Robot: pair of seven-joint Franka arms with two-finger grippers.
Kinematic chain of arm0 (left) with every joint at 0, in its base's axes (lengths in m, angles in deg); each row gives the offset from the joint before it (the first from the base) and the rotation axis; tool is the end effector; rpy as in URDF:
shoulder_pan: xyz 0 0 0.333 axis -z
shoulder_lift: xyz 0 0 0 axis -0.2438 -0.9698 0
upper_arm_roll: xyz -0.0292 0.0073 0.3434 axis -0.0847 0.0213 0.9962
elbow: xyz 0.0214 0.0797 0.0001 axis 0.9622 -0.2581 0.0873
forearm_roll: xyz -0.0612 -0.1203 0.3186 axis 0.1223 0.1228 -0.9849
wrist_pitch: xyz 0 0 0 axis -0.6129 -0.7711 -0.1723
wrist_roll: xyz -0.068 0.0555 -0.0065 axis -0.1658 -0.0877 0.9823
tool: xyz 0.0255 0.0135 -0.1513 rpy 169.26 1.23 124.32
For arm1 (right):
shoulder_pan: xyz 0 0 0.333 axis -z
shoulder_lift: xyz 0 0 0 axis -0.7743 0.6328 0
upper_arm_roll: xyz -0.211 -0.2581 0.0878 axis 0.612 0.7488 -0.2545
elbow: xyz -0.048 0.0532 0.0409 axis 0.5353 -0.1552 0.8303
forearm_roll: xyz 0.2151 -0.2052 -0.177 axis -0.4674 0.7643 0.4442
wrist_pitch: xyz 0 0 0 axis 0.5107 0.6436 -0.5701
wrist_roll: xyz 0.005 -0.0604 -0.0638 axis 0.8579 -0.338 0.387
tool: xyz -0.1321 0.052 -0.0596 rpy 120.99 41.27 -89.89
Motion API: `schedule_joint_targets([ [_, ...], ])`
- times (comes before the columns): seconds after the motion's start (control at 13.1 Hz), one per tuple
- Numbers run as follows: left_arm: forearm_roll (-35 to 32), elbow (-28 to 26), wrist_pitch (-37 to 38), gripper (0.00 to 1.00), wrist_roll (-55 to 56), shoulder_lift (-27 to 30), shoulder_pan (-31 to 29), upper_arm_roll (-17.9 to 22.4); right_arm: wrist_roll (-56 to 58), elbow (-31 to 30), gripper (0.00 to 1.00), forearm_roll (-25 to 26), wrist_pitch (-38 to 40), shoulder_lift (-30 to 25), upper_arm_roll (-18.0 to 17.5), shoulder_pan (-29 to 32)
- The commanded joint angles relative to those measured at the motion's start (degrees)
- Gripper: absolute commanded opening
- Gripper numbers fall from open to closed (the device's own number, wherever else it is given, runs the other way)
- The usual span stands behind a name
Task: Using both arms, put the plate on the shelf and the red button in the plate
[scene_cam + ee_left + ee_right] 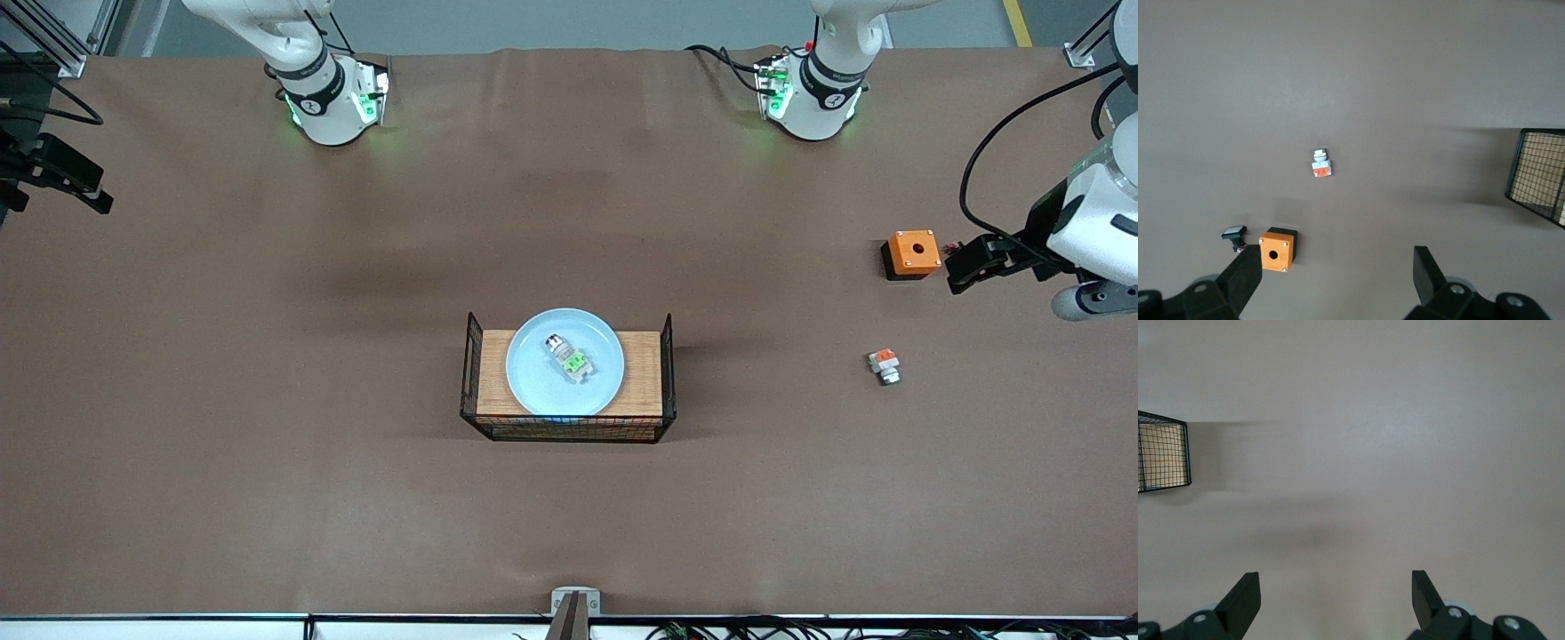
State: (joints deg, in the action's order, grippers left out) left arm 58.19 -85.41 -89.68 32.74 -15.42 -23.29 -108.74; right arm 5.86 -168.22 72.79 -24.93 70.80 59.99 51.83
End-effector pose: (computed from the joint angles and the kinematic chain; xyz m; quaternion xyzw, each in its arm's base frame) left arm 0.5562 -0.0607 0.6059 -0.9977 -0.0552 -0.0069 0.0376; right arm 0.4737 -0.0168 0.6509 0.9997 -0.0194 0.0176 0.0017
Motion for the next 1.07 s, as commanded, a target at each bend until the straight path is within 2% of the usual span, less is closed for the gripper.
schedule_joint_targets([
  [0.0, 2.41, -3.75, -0.10, 1.00, -1.87, 3.46, -2.15, -0.49, 0.89, 0.66, 1.00, -0.33, 0.59, -0.03, -0.05, 0.14],
  [0.15, 2.51, -6.81, -0.45, 1.00, -2.49, 6.00, -1.28, 0.39, 0.89, 0.66, 1.00, -0.33, 0.59, -0.03, -0.05, 0.14],
  [0.23, 2.59, -9.44, -1.32, 1.00, -2.58, 7.75, 0.63, 2.48, 0.89, 0.66, 1.00, -0.33, 0.67, -0.03, -0.05, 0.14],
  [0.38, 3.03, -14.62, -3.34, 1.00, -2.58, 11.53, 7.56, 9.14, 0.89, 0.66, 1.00, -0.33, 0.59, 0.06, -0.05, 0.14],
  [0.54, 3.12, -18.41, -4.67, 1.00, -2.67, 14.09, 11.19, 13.29, 0.89, 0.66, 1.00, -0.33, 0.59, 0.06, -0.05, 0.05],
  [0.84, 3.12, -26.85, -10.11, 1.00, -3.20, 19.01, 13.92, 15.59, 0.89, 0.66, 1.00, -0.33, 0.59, 0.06, -0.05, 0.05],
  [1.0, 3.21, -27.04, -10.21, 1.00, -3.02, 19.02, 14.10, 15.60, 0.89, 0.66, 1.00, -0.33, 0.59, 0.06, -0.05, 0.05],
])
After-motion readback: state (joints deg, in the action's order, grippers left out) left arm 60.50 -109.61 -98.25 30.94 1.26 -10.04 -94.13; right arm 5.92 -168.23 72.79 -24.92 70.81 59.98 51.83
